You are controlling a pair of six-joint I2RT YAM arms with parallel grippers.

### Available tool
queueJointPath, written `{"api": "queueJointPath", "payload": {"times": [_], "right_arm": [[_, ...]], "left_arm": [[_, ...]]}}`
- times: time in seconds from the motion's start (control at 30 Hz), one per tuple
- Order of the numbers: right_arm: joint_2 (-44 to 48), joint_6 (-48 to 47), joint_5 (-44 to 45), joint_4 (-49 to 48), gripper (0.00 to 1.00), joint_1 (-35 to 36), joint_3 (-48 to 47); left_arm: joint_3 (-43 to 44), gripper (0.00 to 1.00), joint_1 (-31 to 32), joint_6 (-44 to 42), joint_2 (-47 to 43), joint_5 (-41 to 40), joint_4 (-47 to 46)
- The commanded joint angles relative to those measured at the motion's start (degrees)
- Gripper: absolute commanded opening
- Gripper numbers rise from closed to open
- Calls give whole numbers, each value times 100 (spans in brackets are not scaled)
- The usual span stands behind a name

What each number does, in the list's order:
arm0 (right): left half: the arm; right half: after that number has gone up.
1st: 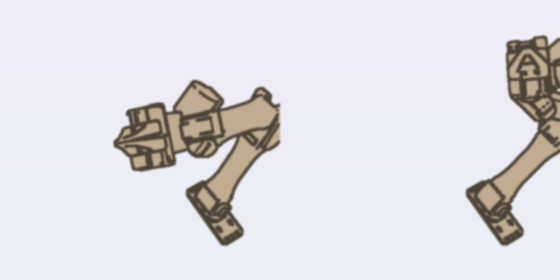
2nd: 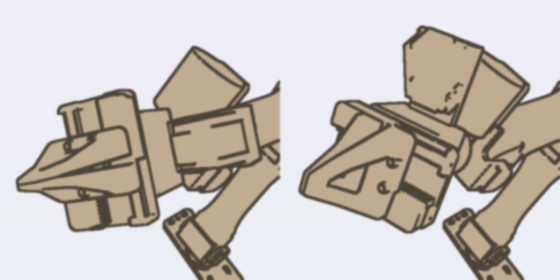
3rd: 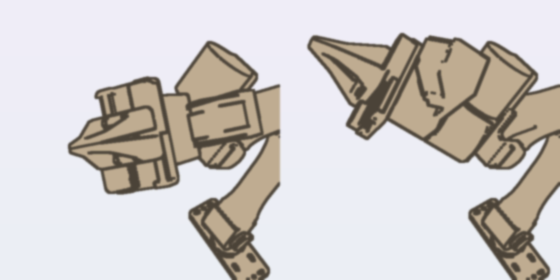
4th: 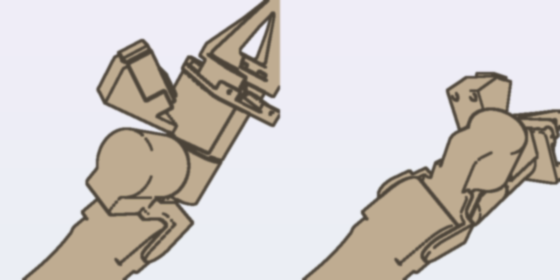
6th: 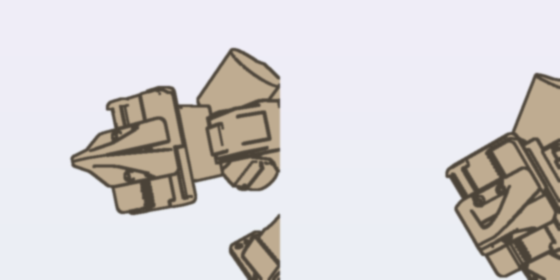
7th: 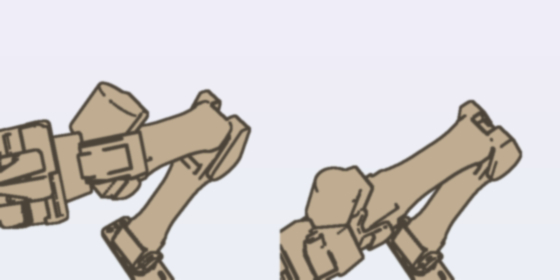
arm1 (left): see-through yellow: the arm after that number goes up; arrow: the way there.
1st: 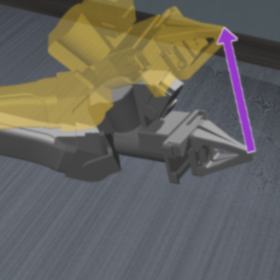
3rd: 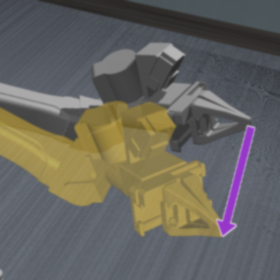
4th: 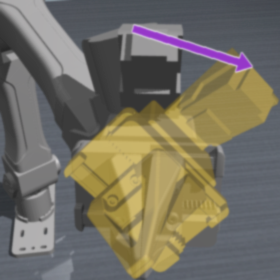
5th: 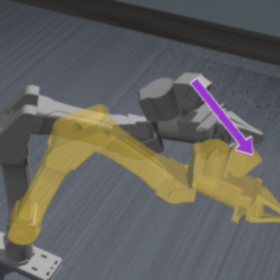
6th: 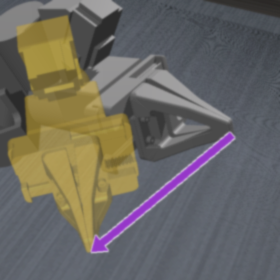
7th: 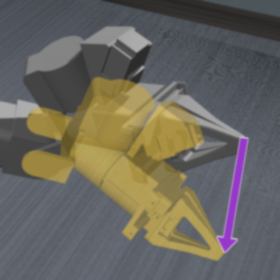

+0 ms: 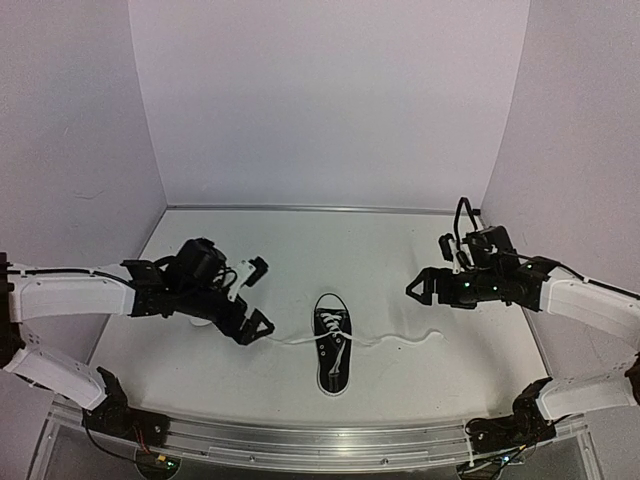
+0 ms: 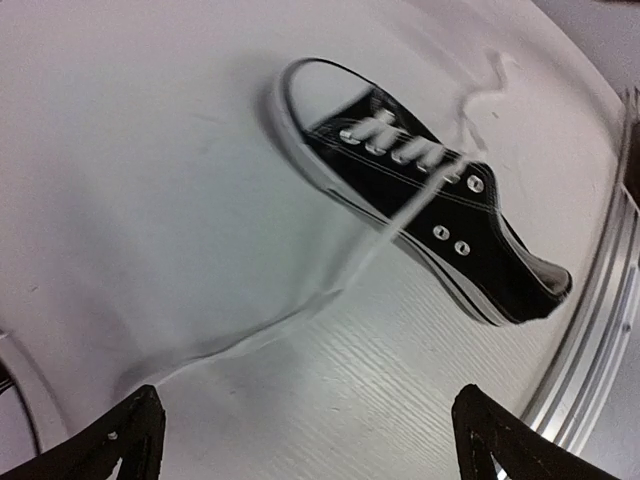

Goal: Tie the shoes

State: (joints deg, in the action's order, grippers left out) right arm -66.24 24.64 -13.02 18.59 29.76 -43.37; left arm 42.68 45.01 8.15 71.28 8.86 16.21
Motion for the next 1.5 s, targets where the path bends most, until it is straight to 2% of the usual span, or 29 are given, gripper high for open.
{"api": "queueJointPath", "payload": {"times": [0.0, 0.23, 0.4, 0.53, 0.7, 1.0, 1.27, 1.47], "right_arm": [[72, -115, -442, -345, 98, 1, 126], [138, 1, -687, -524, 98, -1, 352], [231, 71, -710, -609, 98, 3, 531], [255, 129, -700, -665, 98, -2, 652], [314, 162, -719, -708, 98, 0, 769], [279, 118, -741, -710, 98, -4, 767], [292, 108, -843, -716, 98, -5, 749], [335, 137, -913, -712, 98, 0, 703]], "left_arm": [[509, 99, 762, -1348, 657, 25, -182], [791, 80, 878, -2795, 1524, 657, -456], [1027, 67, 879, -3641, 1837, 750, -683], [1766, 57, 878, -4043, 2475, 672, -23], [2407, 44, 878, -4203, 3134, 523, 796], [2686, 27, 870, -4199, 3533, 472, 1166], [2741, 24, 870, -4131, 3692, 342, 1191], [2688, 16, 861, -4080, 3736, 181, 1044]]}}
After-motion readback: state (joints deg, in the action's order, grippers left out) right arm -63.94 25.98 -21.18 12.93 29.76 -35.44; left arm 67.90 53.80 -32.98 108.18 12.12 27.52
